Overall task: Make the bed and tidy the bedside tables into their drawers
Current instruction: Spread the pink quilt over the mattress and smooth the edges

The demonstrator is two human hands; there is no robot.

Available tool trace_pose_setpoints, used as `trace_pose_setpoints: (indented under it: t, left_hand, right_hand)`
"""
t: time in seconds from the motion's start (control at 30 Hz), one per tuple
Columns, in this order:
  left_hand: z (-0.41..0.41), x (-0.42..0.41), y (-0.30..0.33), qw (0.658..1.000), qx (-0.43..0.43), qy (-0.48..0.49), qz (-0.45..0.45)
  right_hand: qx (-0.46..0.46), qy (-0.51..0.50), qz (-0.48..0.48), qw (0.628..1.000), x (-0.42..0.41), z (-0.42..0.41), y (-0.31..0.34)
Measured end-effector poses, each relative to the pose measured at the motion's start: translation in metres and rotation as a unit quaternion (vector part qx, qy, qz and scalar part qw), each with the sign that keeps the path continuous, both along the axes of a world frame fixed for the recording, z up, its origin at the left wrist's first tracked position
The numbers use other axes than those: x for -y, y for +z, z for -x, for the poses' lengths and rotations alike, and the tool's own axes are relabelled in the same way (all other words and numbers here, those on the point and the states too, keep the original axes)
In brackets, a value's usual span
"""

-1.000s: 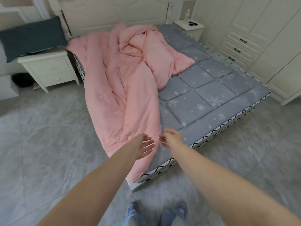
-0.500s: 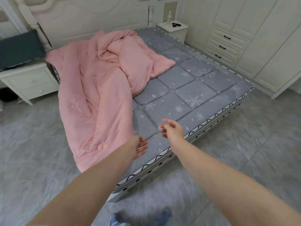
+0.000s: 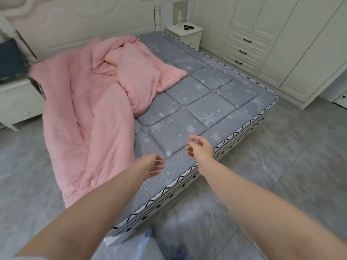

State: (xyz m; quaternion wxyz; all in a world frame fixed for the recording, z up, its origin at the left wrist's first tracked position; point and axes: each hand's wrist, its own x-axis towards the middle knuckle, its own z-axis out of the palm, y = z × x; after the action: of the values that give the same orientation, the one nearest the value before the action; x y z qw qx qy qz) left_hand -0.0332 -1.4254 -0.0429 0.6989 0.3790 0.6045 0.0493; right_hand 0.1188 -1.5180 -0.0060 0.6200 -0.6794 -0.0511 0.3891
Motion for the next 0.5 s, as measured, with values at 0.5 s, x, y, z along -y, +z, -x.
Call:
trace_pose_setpoints:
  t: [0.5]
  left_hand:
    - [0.01, -0.168, -0.069, 0.994, -0.061, 0.086, -0.03]
  right_hand:
    - [-0.026, 0.033, 0.093, 0.995, -0.154, -0.008, -0.054]
